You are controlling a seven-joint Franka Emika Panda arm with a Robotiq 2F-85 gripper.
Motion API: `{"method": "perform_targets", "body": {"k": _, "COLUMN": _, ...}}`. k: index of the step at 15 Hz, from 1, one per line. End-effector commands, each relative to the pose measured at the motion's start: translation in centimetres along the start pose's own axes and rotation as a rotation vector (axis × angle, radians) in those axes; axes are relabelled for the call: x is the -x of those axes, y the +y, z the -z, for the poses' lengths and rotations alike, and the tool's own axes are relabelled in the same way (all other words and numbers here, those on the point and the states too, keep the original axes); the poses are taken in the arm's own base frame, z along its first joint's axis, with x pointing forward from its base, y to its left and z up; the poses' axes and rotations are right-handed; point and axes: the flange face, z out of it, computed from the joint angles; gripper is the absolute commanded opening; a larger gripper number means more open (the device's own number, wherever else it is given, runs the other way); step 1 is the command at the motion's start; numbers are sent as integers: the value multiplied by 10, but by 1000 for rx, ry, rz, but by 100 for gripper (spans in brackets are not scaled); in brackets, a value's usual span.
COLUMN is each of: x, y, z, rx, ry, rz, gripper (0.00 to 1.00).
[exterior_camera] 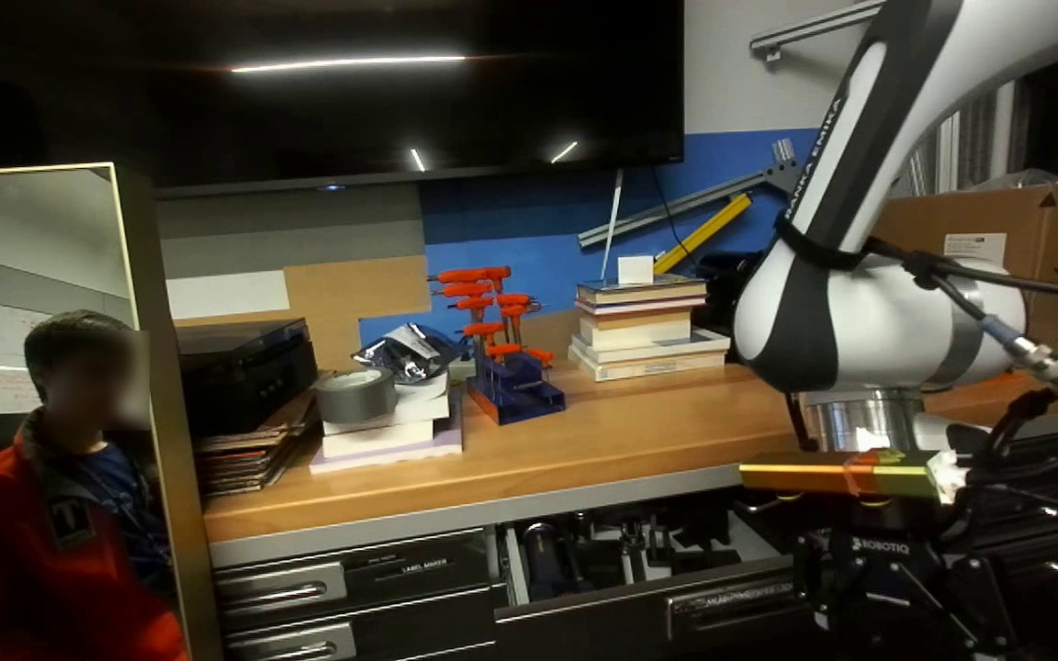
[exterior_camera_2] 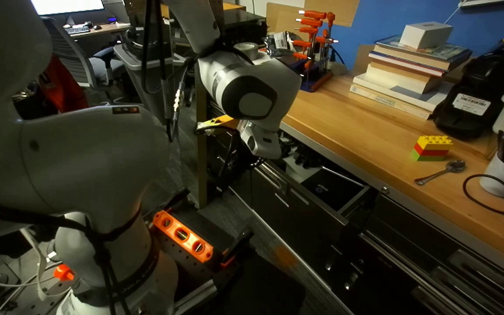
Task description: Put the black objects in the drawer and close it
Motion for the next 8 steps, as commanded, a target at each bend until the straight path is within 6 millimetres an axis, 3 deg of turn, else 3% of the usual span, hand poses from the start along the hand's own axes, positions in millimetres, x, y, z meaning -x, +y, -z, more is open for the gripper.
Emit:
{"method": "perform_targets", "body": {"k": 1, "x": -5, "y": -22, "z": -13, "rx": -30, "ry": 1, "rz": 39, "gripper": 100}}
{"method": "perform_targets", "body": {"k": 5, "x": -12, "y": -65, "z": -43, "rx": -60, "ry": -28, "rz": 72, "gripper": 100}}
{"method": "perform_targets", "body": {"k": 8, "x": -25, "y": -112, "z": -73, "rx": -58, "ry": -22, "rz": 95, "gripper": 100}}
